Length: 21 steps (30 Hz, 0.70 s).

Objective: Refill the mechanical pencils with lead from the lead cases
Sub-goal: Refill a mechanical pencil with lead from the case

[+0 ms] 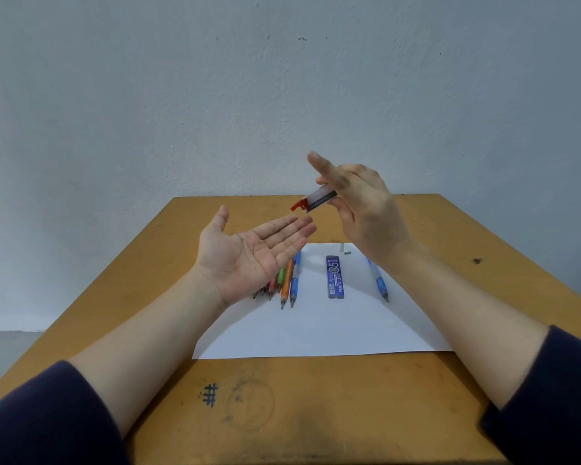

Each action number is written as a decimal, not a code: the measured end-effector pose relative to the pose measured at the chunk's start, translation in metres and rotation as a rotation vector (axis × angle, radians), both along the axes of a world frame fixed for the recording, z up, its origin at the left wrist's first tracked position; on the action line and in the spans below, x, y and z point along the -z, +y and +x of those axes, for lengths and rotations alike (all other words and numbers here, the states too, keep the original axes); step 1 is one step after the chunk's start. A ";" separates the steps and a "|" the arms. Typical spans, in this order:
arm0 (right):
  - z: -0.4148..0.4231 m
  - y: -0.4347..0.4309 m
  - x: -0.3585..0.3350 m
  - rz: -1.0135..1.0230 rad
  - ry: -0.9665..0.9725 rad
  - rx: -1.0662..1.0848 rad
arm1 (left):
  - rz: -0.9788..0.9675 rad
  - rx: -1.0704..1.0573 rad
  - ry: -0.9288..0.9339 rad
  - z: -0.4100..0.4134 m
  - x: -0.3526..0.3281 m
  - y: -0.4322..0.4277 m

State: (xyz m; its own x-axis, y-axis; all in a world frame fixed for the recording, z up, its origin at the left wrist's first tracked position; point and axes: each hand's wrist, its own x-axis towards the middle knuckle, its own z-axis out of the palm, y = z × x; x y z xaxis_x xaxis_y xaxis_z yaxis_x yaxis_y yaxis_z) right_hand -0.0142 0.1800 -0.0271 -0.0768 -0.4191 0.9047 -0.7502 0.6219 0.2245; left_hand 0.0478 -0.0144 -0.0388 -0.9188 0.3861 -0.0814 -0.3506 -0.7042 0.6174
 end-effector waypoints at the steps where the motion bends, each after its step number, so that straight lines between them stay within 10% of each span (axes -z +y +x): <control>1: -0.002 0.001 0.001 0.019 0.028 0.010 | -0.003 0.001 0.001 0.000 0.000 0.000; 21: -0.008 0.007 0.004 0.110 0.060 0.106 | 0.032 0.009 -0.006 -0.001 -0.001 -0.001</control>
State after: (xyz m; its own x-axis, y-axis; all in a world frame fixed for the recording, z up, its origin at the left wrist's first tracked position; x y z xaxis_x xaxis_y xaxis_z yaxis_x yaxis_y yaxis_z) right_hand -0.0217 0.1872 -0.0308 -0.0730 -0.5085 0.8580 -0.6648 0.6661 0.3382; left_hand 0.0473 -0.0150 -0.0377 -0.9150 0.3966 -0.0746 -0.3605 -0.7203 0.5927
